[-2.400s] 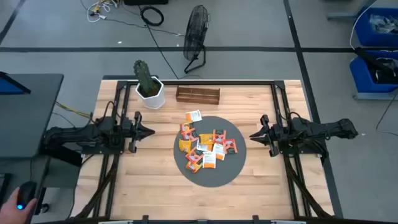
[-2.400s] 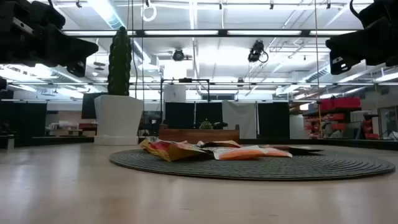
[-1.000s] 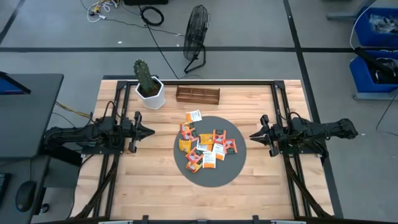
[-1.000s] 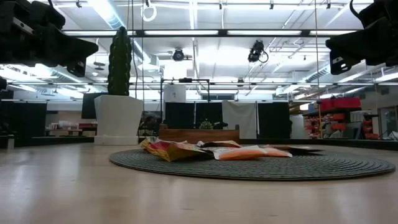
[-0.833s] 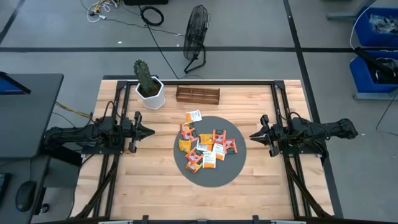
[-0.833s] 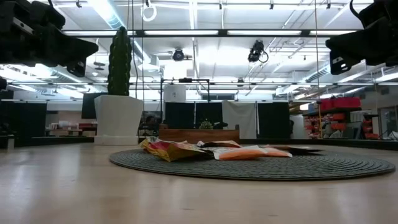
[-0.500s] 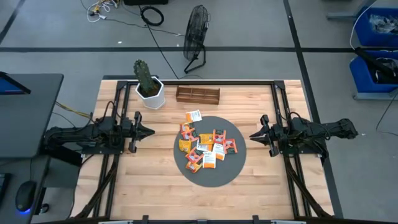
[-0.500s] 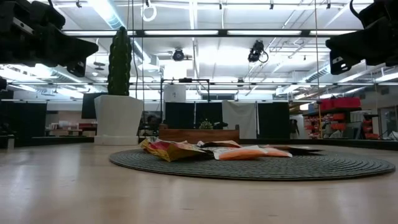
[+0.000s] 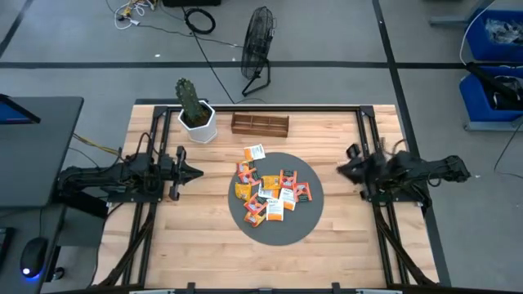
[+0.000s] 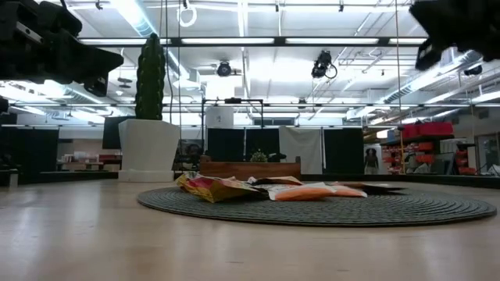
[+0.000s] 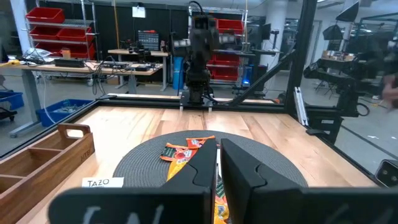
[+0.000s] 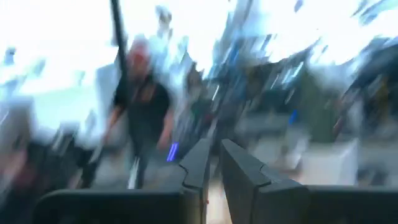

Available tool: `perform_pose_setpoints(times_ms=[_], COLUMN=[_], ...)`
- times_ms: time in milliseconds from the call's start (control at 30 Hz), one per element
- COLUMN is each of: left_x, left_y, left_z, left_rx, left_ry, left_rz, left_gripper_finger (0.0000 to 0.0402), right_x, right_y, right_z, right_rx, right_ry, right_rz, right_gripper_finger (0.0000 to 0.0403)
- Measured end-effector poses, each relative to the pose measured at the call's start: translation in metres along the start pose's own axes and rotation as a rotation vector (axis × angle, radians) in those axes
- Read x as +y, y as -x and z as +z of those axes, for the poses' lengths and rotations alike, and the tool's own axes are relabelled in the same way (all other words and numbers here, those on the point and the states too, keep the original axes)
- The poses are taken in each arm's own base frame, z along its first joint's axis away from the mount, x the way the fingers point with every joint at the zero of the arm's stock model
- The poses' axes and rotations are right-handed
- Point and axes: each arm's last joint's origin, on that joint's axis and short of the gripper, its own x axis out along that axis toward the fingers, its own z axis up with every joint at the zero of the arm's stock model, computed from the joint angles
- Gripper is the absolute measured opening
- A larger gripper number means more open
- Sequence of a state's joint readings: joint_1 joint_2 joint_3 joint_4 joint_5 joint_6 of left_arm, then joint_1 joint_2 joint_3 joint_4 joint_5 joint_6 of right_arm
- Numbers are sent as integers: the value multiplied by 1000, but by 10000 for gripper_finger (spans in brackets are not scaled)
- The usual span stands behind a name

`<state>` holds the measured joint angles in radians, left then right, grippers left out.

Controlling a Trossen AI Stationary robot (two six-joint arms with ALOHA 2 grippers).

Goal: Pick & Place Tea
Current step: Put the orange tea bag into the left section of the wooden organizer

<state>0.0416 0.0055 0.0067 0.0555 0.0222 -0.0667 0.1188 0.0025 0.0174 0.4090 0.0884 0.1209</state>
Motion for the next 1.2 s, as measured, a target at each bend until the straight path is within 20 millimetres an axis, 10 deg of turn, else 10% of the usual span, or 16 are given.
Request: perform_pose_setpoints(times_ms=[500, 1200], left_x=[1, -1], left_y=[0, 20], left_z=[3, 76], left_rx=[-28, -550], left_ry=[-8, 307], left_rz=[21, 20], left_gripper_finger=[25, 25], right_x=[8, 11], right_y=[-48, -160], right_z=[66, 151], right_rx=[143, 164], right_ry=[36, -226], right_rz=[-149, -393], right_gripper_finger=[46, 46])
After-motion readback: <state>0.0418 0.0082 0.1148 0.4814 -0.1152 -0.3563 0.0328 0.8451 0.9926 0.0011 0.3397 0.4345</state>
